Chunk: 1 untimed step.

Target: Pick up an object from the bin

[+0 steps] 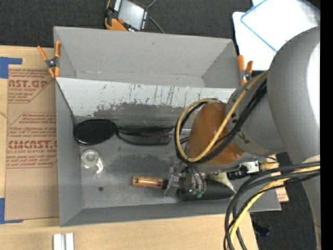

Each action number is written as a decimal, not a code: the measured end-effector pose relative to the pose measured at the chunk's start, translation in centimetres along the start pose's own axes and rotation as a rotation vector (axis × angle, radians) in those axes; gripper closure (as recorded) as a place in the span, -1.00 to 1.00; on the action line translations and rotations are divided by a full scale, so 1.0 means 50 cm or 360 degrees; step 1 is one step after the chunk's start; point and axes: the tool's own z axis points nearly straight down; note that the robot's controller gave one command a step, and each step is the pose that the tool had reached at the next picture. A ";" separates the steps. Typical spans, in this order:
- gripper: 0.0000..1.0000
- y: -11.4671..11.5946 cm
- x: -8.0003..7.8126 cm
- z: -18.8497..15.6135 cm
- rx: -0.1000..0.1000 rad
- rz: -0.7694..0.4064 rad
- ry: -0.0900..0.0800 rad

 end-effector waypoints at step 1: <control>1.00 0.000 0.001 -0.074 0.0000 -0.0001 0.0003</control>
Offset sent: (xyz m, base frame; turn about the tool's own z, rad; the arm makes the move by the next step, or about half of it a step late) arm -0.0012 0.0000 0.0914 0.0000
